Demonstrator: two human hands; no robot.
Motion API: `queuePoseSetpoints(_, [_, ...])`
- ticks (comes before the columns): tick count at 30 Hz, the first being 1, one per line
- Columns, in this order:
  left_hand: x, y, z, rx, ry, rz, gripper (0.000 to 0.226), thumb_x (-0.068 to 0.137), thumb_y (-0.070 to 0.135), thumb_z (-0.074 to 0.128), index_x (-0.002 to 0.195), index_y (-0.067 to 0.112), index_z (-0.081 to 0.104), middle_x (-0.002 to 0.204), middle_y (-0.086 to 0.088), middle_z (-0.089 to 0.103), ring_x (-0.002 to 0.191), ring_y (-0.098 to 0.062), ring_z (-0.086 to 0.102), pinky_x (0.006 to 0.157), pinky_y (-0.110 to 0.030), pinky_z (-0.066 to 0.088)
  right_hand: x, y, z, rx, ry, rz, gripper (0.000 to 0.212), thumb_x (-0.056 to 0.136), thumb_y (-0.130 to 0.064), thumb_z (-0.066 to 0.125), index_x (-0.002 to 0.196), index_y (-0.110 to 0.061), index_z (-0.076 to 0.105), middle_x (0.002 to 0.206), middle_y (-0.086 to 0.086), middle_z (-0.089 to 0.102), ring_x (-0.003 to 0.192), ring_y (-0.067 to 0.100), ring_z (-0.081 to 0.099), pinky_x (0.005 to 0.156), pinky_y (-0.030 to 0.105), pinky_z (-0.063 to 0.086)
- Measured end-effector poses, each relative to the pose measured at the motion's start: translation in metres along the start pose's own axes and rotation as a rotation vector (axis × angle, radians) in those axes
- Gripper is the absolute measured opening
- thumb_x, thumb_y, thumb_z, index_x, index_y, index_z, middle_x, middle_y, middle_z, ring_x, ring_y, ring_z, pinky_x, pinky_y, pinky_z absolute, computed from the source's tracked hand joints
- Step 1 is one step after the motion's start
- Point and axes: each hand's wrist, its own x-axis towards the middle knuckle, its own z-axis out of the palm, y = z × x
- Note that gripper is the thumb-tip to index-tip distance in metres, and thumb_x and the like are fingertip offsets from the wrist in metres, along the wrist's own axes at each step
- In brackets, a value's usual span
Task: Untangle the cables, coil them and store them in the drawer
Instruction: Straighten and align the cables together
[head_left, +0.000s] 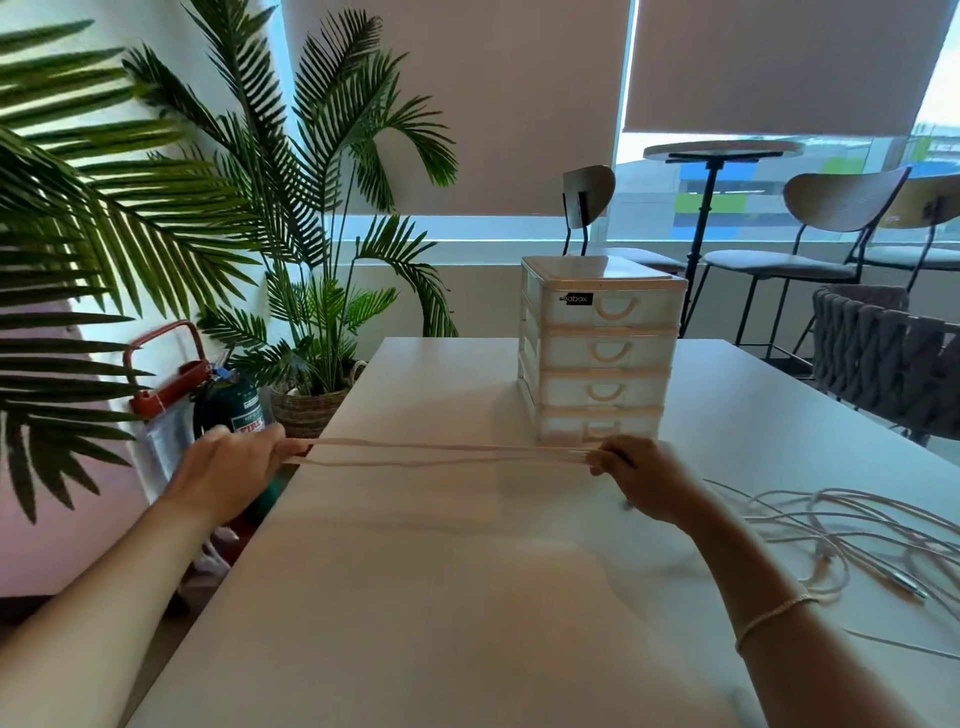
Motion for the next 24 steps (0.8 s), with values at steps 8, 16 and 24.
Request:
queuePoseSetpoints(8, [0.021,0.045,-0.004,0.242,-0.338,-0.214,0.049,0.099,0.04,0.013,0.114,0.018,0.054,0.114,-0.004,0.06,0.106,-0.02,0.056,0.095,-0.038,0.038,-0.005,-0.006,-0.009,0.023,-0.082,-0.017,0.023,0.093,-0.023,0.052,0.077,-0.019,0.067,0.08,0.002,0.063,0.073,0.024,0.06,0.071,0.04,0.055])
queuePoseSetpoints(16, [0.049,0.241,-0.027,-0.801,-0.328,0.115,0.03,0.099,0.031,0.035,0.11,0.017,0.059,0.11,-0.008,0.064,0.101,-0.025,0.058,0.086,-0.03,0.042,-0.009,-0.026,-0.02,-0.078,-0.172,-0.1,0.023,0.095,-0.023,0.048,0.087,-0.017,0.069,0.086,0.004,0.065,0.079,0.023,0.061,0.071,0.035,0.052])
queuePoseSetpoints(24, [0.044,0.245,-0.02,-0.907,-0.356,0.115,0.028,0.098,0.026,0.042,0.098,0.008,0.063,0.097,-0.014,0.068,0.091,-0.03,0.06,0.069,-0.023,0.036,-0.019,-0.023,-0.033,0.107,-0.358,-0.031,0.016,0.092,-0.017,0.053,0.077,-0.018,0.057,0.064,-0.002,0.063,0.046,0.01,0.045,0.045,0.022,0.038])
